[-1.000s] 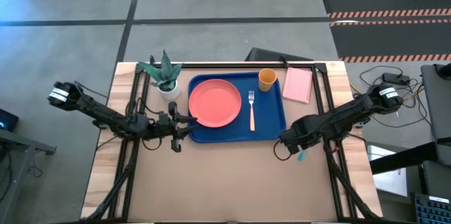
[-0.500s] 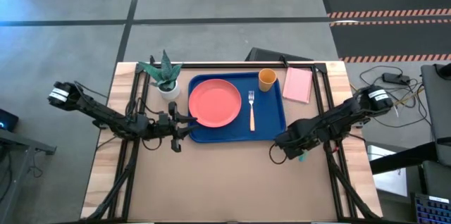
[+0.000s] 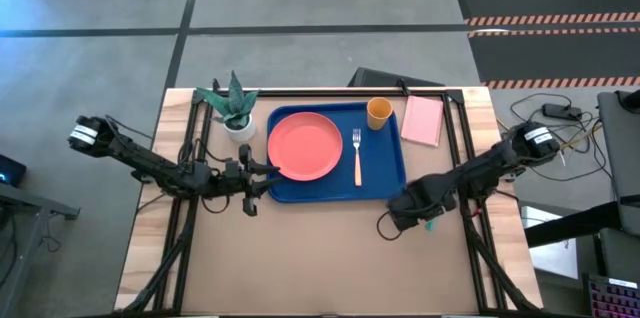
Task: Pick and place plate/cup/fork/spoon on tray
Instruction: Put the blue spoon on the blue tray on the right of the yellow fork
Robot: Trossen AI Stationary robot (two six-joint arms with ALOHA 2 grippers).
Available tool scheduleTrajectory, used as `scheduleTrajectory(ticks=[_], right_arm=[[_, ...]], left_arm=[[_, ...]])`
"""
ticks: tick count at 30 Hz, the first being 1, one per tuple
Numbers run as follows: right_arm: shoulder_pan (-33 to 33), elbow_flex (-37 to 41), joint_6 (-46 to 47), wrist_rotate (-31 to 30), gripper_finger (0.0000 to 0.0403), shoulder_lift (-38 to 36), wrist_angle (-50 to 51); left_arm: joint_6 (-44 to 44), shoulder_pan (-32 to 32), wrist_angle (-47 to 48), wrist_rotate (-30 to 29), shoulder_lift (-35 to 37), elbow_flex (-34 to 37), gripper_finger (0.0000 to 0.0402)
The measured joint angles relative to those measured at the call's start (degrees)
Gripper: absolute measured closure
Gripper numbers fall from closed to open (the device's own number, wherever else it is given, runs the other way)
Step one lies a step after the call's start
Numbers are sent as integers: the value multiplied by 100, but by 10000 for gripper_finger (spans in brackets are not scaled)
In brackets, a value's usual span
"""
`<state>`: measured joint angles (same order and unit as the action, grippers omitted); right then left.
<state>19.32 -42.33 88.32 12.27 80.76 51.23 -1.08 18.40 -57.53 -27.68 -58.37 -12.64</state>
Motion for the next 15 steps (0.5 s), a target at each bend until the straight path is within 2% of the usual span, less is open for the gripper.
scheduleTrajectory(ticks=[6, 13, 15], right_arm=[[485, 13, 1363, -171, 195, 34, 560], [1070, 22, 3250, -1387, 186, 34, 528], [1172, 22, 3618, -1484, 186, 34, 526]], left_arm=[[27, 0, -17, 0, 1, 0, 288], [479, 0, -51, 0, 205, -2, 288], [635, 1, -49, 0, 278, -2, 288]])
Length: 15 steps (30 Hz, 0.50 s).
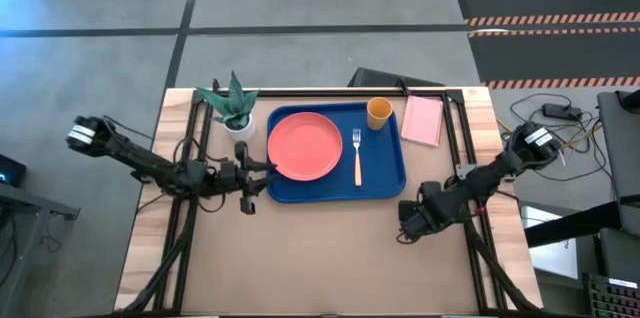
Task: Pick and place plate/cup/fork/spoon on tray
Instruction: Put the blue spoon on the blue tray on the right of the yellow fork
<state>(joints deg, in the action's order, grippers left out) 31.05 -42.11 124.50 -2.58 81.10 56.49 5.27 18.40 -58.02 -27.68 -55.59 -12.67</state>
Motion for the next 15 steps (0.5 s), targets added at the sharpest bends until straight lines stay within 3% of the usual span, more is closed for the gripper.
scheduleTrajectory(ticks=[9, 15], right_arm=[[543, -202, 1432, -125, 186, 53, 910], [621, -224, 1628, -101, 187, 393, 805]], left_arm=[[681, 0, 6, -1, 326, 0, 288], [1192, -1, -11, -2, 781, -9, 288]])
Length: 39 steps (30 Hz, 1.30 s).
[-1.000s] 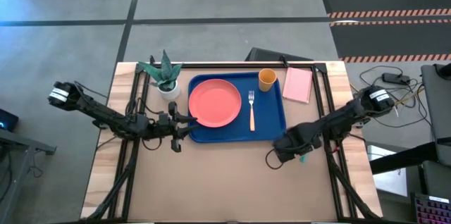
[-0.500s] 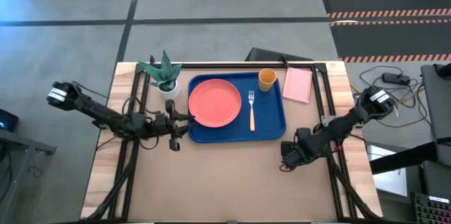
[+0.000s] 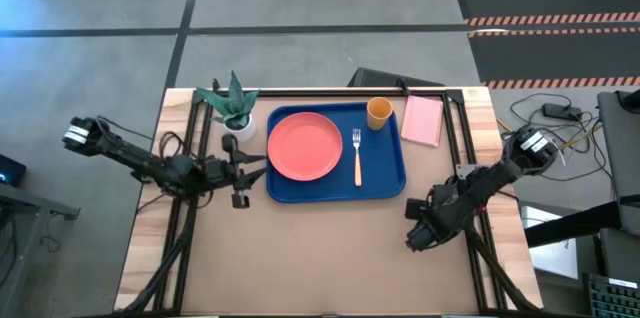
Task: Pick and place plate/cup/fork/spoon on tray
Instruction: Put the blue spoon on the blue tray on the right of the yellow fork
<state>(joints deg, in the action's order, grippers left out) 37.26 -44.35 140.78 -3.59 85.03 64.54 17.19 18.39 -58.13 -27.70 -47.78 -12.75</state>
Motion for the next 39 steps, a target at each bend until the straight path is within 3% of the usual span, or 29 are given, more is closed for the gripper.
scheduleTrajectory(ticks=[10, 20, 24, 33, 39], right_arm=[[4, -9, -97, -84, 222, 668, -265], [37, -41, -221, -396, 347, 541, -432], [63, -118, -392, -409, 379, 551, -444], [74, -374, -862, -384, 389, 525, -519], [76, -690, -946, -365, 397, 455, 157]], left_arm=[[269, 0, 12, -2, 443, 96, 288], [270, 1, 20, -2, 355, 114, 288], [267, 0, 12, -2, 368, 116, 288], [261, 0, 12, -2, 358, 116, 288], [254, 0, 24, -2, 370, 116, 288]])
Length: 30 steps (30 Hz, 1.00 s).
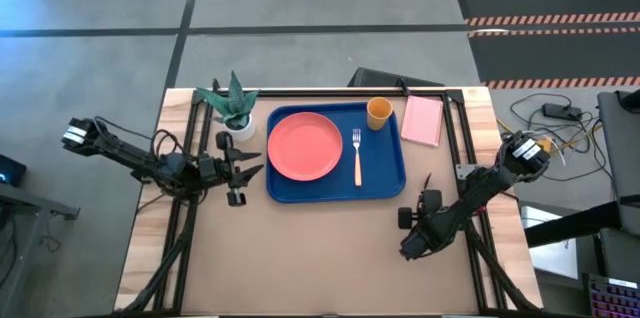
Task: Pick and place plate/cup/fork/spoon on tray
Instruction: Put the blue spoon on the blue tray on the right of the yellow fork
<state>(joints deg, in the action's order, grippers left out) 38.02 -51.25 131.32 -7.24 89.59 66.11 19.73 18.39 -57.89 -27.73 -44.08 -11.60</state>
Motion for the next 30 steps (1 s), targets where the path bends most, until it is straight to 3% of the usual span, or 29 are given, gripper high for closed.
scheduleTrajectory(ticks=[17, 26, 30], right_arm=[[211, -674, -167, -141, 395, -22, 296], [237, -548, -292, -23, 392, 93, -135], [236, -426, -190, -44, 367, 93, 15]], left_arm=[[-2, 0, -9, 0, -2, 0, 288], [-3, 1, -13, 0, 7, 0, 288], [-2, 1, -13, 0, 7, 0, 288]])
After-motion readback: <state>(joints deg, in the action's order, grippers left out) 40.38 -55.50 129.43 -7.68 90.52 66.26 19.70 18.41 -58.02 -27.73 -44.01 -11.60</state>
